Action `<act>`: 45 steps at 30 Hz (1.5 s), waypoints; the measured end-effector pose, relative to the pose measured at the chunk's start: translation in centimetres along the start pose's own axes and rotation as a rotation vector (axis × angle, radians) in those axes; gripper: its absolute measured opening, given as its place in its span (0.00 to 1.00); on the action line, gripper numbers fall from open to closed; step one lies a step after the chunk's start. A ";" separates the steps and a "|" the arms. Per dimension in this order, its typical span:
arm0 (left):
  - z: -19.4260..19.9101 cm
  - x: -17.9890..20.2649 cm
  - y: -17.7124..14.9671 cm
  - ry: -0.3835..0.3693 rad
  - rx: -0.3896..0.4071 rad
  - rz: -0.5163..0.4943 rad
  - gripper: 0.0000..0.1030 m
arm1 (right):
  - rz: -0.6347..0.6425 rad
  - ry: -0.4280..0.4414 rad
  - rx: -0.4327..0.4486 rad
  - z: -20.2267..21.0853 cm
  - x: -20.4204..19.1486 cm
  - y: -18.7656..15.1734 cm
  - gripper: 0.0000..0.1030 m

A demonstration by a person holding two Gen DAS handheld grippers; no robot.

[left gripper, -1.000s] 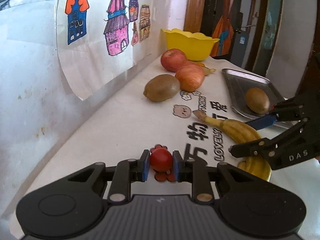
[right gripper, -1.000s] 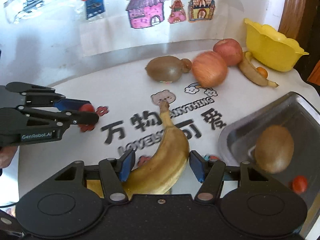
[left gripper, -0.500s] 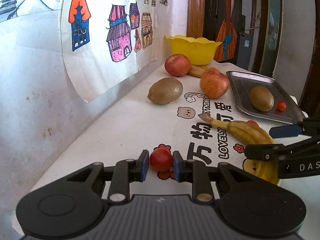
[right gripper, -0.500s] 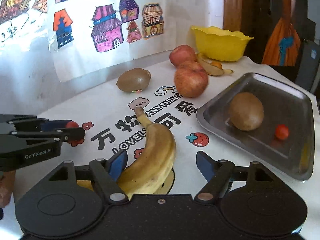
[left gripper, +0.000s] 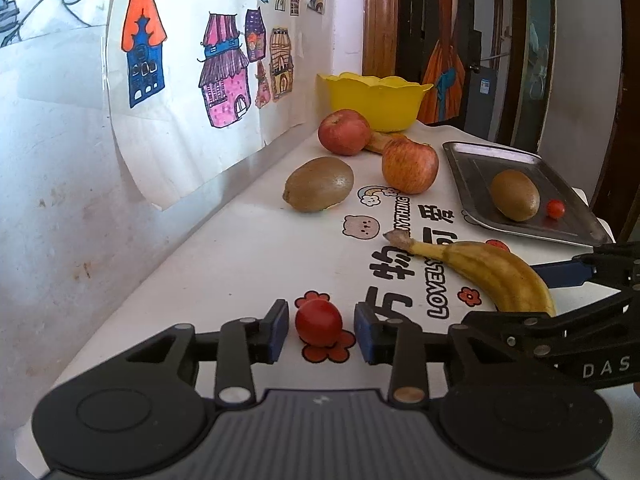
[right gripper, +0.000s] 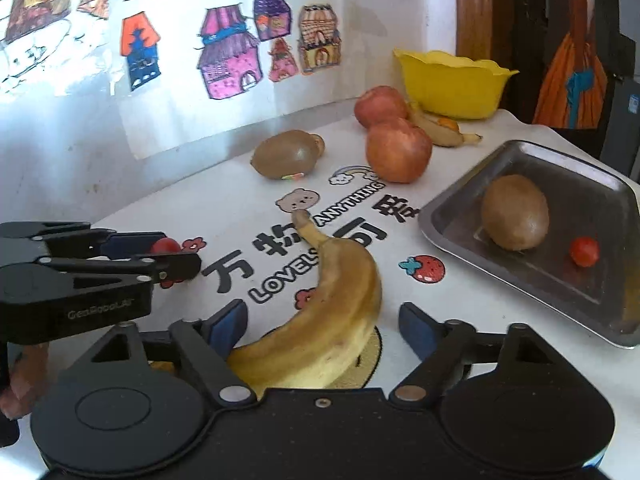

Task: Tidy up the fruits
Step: 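Lift the tomato with the left tool while the right tool lifts the banana toward the tray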

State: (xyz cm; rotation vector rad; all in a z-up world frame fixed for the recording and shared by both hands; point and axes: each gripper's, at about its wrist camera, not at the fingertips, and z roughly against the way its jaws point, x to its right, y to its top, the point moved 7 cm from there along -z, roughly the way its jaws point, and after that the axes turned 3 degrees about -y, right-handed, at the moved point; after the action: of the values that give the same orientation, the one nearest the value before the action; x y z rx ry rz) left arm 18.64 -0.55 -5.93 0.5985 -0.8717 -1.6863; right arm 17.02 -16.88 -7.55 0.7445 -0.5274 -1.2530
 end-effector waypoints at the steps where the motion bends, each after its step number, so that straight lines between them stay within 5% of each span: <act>1: 0.0 0.1 0.0 -0.003 0.000 0.001 0.38 | -0.005 0.019 -0.002 0.1 0.0 0.0 0.71; 12: 0.3 2.1 -0.1 -0.065 -0.009 -0.023 0.33 | 0.043 0.102 -0.025 1.9 1.4 -0.7 0.55; 22: 0.9 3.9 -1.0 -0.078 0.018 -0.077 0.32 | 0.121 0.044 -0.021 1.7 1.1 -1.1 0.66; 33: 0.3 4.5 -0.7 -0.060 0.021 -0.093 0.32 | 0.105 0.039 0.021 1.6 0.5 -1.2 0.60; 39: 0.3 4.5 -0.6 -0.057 0.022 -0.077 0.26 | 0.096 0.000 0.046 1.9 0.8 -1.2 0.40; 45: 0.5 4.9 -0.5 -0.062 0.018 -0.067 0.25 | 0.081 -0.005 0.066 2.2 0.9 -1.4 0.40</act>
State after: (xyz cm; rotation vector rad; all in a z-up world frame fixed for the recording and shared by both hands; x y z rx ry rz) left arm 16.60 -5.03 -5.79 0.5961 -0.9208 -1.7671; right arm 14.74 -18.45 -7.22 0.7677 -0.5998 -1.1678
